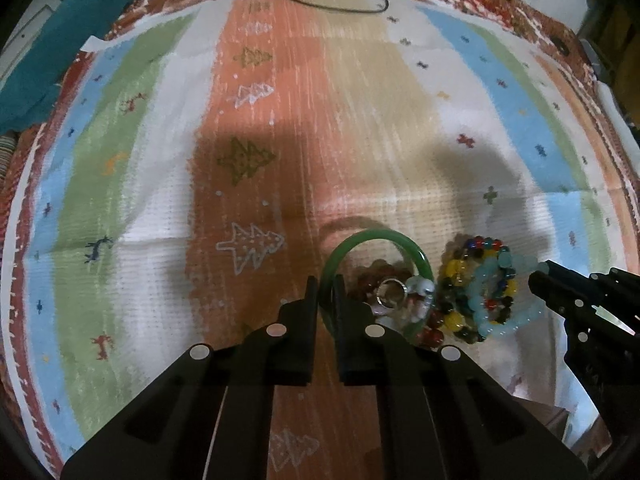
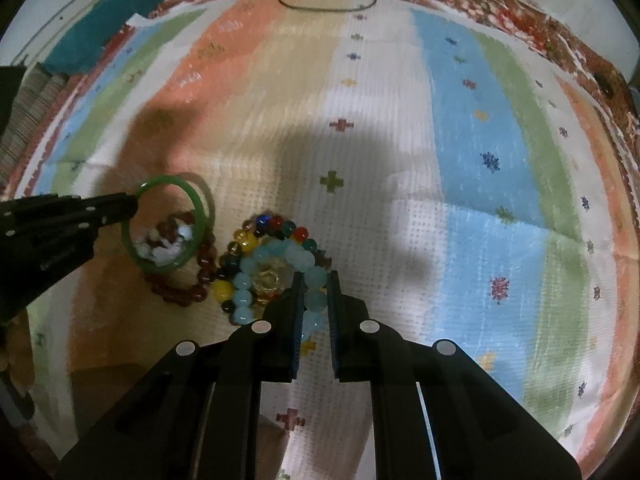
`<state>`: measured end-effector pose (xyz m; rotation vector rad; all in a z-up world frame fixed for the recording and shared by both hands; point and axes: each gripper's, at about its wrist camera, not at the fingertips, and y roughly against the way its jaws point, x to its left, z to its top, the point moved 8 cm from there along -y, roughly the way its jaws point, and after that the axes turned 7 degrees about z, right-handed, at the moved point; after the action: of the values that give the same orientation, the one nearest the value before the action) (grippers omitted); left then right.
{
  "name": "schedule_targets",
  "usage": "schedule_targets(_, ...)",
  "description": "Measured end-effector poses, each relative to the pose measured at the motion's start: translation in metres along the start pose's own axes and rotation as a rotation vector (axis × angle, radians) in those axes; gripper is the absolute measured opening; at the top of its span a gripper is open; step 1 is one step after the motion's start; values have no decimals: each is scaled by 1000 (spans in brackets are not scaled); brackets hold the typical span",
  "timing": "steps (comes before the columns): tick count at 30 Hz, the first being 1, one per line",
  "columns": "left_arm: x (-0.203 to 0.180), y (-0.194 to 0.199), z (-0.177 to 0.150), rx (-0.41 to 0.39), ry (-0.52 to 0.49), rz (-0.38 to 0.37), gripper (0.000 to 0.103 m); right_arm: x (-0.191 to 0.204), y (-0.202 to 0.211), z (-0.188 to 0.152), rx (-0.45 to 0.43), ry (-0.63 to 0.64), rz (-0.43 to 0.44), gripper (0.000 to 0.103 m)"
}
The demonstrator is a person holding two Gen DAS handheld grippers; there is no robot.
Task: Organize jewelry
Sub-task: 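Grasp the green jade bangle with the left tool while the right tool grasps the light blue bracelet, then carry the green bangle with the left tool while the right tool carries the light blue bracelet into the tin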
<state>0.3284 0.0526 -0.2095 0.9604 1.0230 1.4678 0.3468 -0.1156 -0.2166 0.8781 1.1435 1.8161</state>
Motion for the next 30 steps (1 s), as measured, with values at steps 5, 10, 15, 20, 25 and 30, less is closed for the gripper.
schedule_targets(5, -4, 17, -5, -36, 4, 18, 7, 6, 22, 3, -58, 10, 22, 12)
schedule_targets(10, -2, 39, -11, -77, 12, 21, 7, 8, 42, 2, -129, -2, 32, 12)
schedule_targets(15, -4, 66, -13, -126, 25, 17, 7, 13, 56, -3, -161, -2, 40, 12)
schedule_targets(20, -8, 89, -19, -169, 32, 9, 7, 24, 76, -5, -220, 21, 36, 12)
schedule_targets(25, -10, 109, -30, -207, 28, 3, 7, 28, 93, -9, -267, 30, 38, 12)
schedule_targets(30, -12, 126, -40, -238, 29, -1, 7, 33, 107, -16, -294, 37, 47, 12)
